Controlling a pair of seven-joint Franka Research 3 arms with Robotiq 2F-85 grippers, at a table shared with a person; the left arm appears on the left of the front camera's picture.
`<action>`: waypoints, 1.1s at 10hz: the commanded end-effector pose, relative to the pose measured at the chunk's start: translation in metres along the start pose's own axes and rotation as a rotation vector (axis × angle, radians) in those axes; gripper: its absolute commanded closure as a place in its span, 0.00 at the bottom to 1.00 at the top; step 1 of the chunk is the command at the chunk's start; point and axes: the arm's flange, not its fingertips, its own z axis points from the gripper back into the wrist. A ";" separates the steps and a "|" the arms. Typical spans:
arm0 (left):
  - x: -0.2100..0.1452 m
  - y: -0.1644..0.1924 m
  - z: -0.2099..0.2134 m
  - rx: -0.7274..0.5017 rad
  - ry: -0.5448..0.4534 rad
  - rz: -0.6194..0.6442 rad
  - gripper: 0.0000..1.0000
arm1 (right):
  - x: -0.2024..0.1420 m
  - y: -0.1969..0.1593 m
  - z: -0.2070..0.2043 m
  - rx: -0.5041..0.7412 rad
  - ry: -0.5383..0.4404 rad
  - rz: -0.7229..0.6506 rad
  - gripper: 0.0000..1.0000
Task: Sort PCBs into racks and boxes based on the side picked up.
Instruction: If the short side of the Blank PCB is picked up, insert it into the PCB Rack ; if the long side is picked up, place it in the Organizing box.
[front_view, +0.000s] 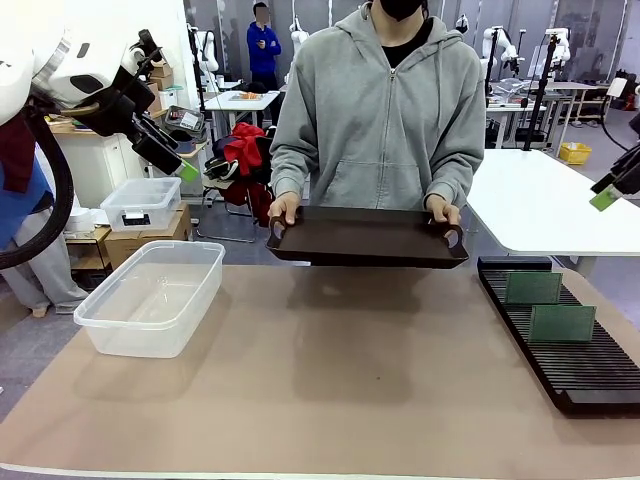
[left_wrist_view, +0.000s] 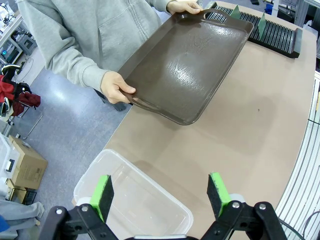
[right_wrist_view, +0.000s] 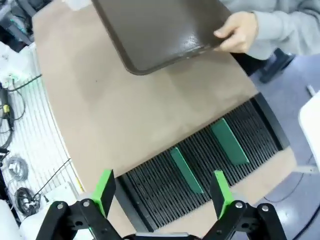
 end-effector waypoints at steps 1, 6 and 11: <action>-0.001 -0.001 0.000 -0.005 0.004 0.000 0.00 | 0.005 0.000 0.000 -0.135 0.023 -0.009 0.00; -0.001 -0.001 0.000 -0.005 0.004 0.000 0.00 | 0.000 0.000 0.000 0.000 0.000 0.000 0.00; -0.001 -0.001 0.000 -0.005 0.004 0.000 0.00 | -0.004 0.001 0.011 0.014 -0.088 0.113 0.00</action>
